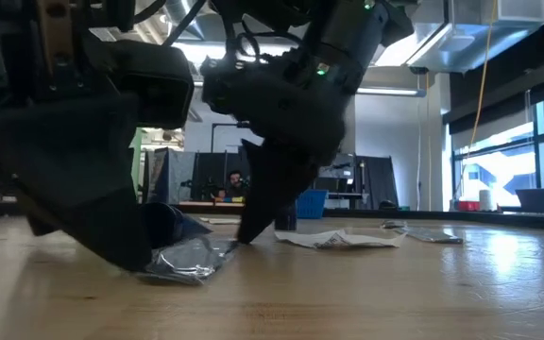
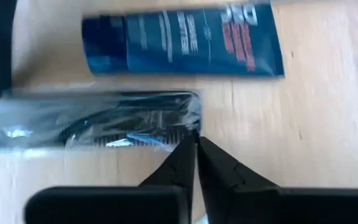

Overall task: Pick & Place Travel size toiletries
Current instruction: Put the black hair comb into the red basket

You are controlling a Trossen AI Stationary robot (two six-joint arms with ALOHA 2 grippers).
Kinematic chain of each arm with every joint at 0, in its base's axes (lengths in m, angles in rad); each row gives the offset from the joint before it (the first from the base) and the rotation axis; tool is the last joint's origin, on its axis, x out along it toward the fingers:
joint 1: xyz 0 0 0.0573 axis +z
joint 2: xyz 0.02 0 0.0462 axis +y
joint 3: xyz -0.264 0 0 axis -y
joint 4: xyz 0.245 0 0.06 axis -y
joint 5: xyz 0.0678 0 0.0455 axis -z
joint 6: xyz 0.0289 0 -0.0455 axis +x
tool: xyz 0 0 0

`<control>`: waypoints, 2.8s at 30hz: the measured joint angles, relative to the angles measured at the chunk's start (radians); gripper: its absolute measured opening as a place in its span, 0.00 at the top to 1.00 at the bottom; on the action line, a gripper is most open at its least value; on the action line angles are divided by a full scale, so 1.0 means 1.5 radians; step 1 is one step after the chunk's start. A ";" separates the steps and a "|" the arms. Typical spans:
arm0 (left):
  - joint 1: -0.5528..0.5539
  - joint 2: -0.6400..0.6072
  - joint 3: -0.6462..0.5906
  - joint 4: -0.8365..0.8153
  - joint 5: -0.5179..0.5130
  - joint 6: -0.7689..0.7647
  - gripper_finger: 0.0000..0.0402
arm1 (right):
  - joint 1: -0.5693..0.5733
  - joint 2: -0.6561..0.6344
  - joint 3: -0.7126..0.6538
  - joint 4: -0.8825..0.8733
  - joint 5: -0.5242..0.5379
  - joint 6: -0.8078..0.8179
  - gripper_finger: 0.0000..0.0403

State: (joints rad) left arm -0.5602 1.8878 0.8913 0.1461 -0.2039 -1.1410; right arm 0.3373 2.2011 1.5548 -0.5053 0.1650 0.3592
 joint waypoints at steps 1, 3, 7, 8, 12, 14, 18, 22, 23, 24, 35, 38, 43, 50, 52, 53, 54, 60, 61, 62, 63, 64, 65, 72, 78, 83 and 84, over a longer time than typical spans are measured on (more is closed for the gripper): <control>0.000 -0.005 0.000 -0.006 -0.010 0.005 0.99 | 0.002 -0.004 0.000 -0.004 0.000 0.000 0.92; 0.000 -0.011 -0.001 -0.017 -0.021 0.012 0.99 | 0.007 -0.015 0.000 -0.025 0.002 0.006 0.89; 0.001 -0.013 -0.001 -0.026 -0.028 0.014 0.99 | 0.019 -0.025 0.000 -0.056 0.015 0.017 0.83; 0.001 -0.014 -0.001 -0.026 -0.029 0.015 0.99 | 0.023 -0.025 0.000 -0.062 0.015 0.017 0.82; 0.000 -0.014 -0.001 -0.027 -0.028 0.014 0.99 | 0.040 -0.025 0.000 -0.069 0.018 0.012 0.79; 0.000 -0.015 -0.001 -0.028 -0.024 0.014 1.00 | 0.050 -0.025 0.000 -0.069 0.018 0.006 0.78; 0.000 -0.015 0.000 -0.025 -0.014 0.014 1.00 | 0.063 -0.026 0.000 -0.068 0.032 -0.003 0.76; -0.001 -0.015 0.000 -0.023 -0.005 0.009 1.00 | 0.067 -0.026 0.001 -0.078 0.037 -0.003 0.78; -0.001 -0.015 0.000 -0.020 -0.004 0.009 1.00 | 0.068 -0.026 0.001 -0.080 0.037 -0.003 0.78; -0.001 -0.016 0.000 -0.016 -0.002 0.009 1.00 | 0.068 -0.026 0.001 -0.082 0.037 -0.003 0.79; -0.001 -0.061 0.002 -0.040 -0.009 0.025 1.00 | 0.069 -0.027 0.001 -0.101 0.041 -0.020 0.84; -0.001 -0.061 0.002 -0.041 -0.008 0.025 1.00 | 0.069 -0.027 0.001 -0.101 0.058 -0.039 0.83; -0.002 -0.061 0.002 -0.047 -0.006 0.014 1.00 | 0.069 -0.030 0.001 -0.098 0.080 -0.064 0.80; -0.005 -0.061 0.002 -0.047 -0.008 0.004 0.95 | 0.066 -0.030 0.001 -0.076 0.082 -0.078 0.79; -0.005 -0.061 0.002 -0.047 -0.009 0.012 0.92 | 0.062 -0.030 0.001 -0.069 0.082 -0.088 0.82; -0.005 -0.060 0.002 -0.047 -0.009 0.012 0.90 | 0.059 -0.030 0.001 -0.065 0.082 -0.088 0.84; -0.005 -0.059 0.002 -0.047 -0.009 0.012 0.88 | 0.056 -0.030 0.001 -0.063 0.083 -0.088 0.86; -0.005 -0.058 0.002 -0.076 -0.009 -0.011 0.73 | 0.036 -0.030 0.002 -0.062 0.070 -0.083 0.98; -0.005 -0.058 0.002 -0.079 -0.009 -0.019 0.71 | 0.033 -0.030 0.001 -0.063 0.065 -0.078 0.98; -0.005 -0.058 0.002 -0.084 -0.009 -0.024 0.69 | 0.030 -0.030 0.001 -0.064 0.056 -0.075 0.99; -0.007 -0.058 0.002 -0.091 -0.009 -0.029 0.68 | 0.028 -0.030 0.001 -0.064 0.047 -0.075 0.99; -0.008 -0.058 0.002 -0.097 -0.010 -0.033 0.67 | 0.028 -0.030 -0.002 -0.058 0.040 -0.075 0.99; -0.010 -0.057 0.002 -0.100 -0.010 -0.034 0.66 | 0.027 -0.030 -0.007 -0.055 0.037 -0.074 0.99; -0.014 -0.057 0.002 -0.099 -0.009 -0.036 0.65 | 0.026 -0.031 -0.044 -0.028 0.034 -0.055 0.99; -0.014 -0.057 0.002 -0.120 -0.009 -0.043 0.65 | 0.025 -0.031 -0.048 -0.009 0.030 -0.054 1.00; -0.013 -0.048 0.002 -0.111 -0.013 -0.042 0.65 | 0.024 -0.031 -0.049 0.033 0.020 -0.055 1.00; -0.013 -0.044 0.003 -0.107 -0.013 -0.040 0.65 | 0.024 -0.031 -0.049 0.038 0.017 -0.057 1.00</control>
State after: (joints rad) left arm -0.5790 1.8222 0.8954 -0.0140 -0.2230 -1.2015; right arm 0.3727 2.1548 1.4818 -0.4486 0.1902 0.2730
